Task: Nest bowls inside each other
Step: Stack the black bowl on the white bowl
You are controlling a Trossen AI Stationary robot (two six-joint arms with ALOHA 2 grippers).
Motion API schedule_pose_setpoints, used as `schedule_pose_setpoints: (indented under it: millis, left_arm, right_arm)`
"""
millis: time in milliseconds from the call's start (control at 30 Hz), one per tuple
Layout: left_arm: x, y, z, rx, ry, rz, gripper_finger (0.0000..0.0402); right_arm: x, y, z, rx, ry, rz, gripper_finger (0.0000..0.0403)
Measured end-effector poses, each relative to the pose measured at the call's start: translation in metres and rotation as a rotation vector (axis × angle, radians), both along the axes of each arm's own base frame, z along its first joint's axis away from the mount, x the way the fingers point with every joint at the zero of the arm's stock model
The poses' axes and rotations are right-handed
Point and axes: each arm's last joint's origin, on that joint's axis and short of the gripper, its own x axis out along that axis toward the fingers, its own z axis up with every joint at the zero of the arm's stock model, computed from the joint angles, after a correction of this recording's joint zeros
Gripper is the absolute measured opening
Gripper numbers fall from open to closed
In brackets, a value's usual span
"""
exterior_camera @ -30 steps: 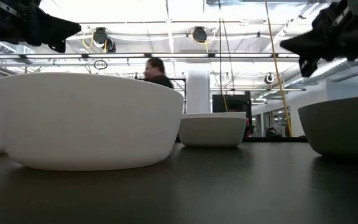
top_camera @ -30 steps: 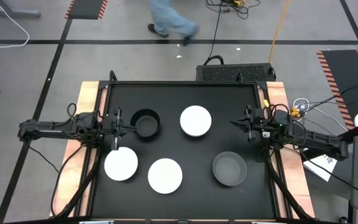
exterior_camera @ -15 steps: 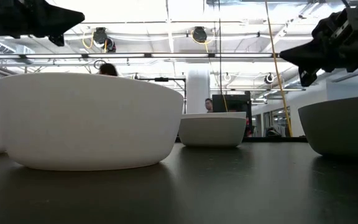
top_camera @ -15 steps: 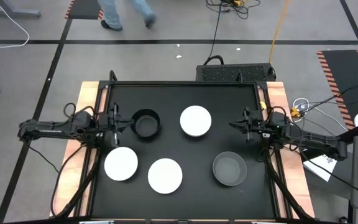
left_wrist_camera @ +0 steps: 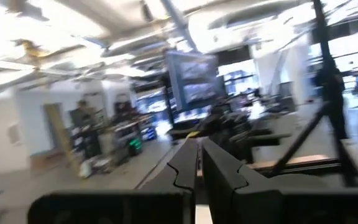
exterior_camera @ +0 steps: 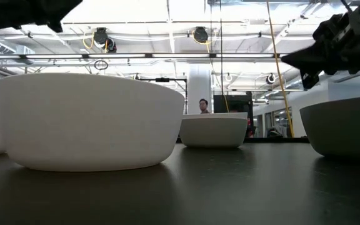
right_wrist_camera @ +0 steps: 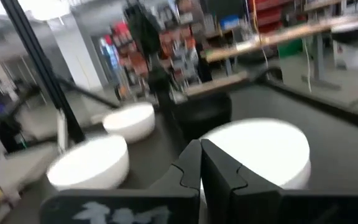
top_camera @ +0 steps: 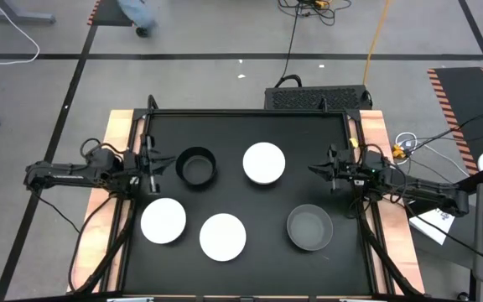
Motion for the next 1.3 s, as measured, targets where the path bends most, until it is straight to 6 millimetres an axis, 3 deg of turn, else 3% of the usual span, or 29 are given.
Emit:
schedule_pose_setpoints:
  millis: [100,300,400,733,900,1033,1300]
  left_arm:
    - [0.000,0.001,0.000,-0.007,0.005,0.027,0.0026]
    - [0.009,0.012,-0.010,-0.120,0.108,0.410,0.0030]
    - [0.016,0.017,-0.010,-0.199,0.223,0.461,0.0055]
    - [0.043,0.040,0.014,-0.475,0.637,0.566,0.0251]
    - [0.051,0.064,0.007,-0.611,0.896,0.650,0.0322]
    - [0.056,0.083,-0.001,-0.710,0.996,0.632,0.0343]
    - [0.059,0.109,-0.024,-0.833,1.144,0.585,0.0347]
  right_arm:
    - [0.000,0.000,-0.007,-0.023,0.071,-0.002,0.0000]
    - [0.001,0.000,-0.007,0.030,0.068,-0.002,0.0000]
    - [0.001,0.000,-0.007,0.025,0.072,-0.002,0.0000]
    - [0.001,0.000,-0.007,0.029,0.071,-0.002,0.0000]
    - [0.001,0.000,-0.007,0.033,0.071,-0.002,0.0000]
    - [0.001,0.000,-0.007,0.059,0.073,-0.003,0.0000]
    - [0.001,0.000,-0.009,0.076,0.089,-0.003,0.0000]
